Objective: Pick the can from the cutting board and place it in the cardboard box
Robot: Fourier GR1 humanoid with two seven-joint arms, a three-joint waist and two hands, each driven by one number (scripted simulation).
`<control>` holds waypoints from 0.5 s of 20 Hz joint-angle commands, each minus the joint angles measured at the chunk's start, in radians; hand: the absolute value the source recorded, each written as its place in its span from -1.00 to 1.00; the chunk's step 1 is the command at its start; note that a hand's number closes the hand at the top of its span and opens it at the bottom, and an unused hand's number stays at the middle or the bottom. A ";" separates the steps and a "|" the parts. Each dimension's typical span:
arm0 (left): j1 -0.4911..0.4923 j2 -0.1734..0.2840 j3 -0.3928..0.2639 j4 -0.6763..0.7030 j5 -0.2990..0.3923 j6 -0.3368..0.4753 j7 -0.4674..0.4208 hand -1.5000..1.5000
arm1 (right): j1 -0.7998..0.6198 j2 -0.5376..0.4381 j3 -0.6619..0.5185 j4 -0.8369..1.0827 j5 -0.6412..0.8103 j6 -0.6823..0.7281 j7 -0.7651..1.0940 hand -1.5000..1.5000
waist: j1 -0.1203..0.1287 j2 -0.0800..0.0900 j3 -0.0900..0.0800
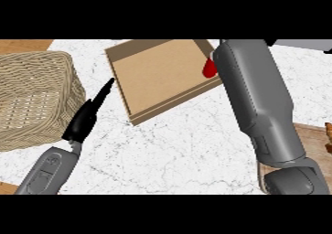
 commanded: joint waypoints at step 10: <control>0.029 0.029 0.038 0.034 0.003 0.007 -0.016 0.00 | 0.194 0.010 0.089 -0.192 0.111 -0.547 0.196 -1.00 | -0.062 -0.019 0.000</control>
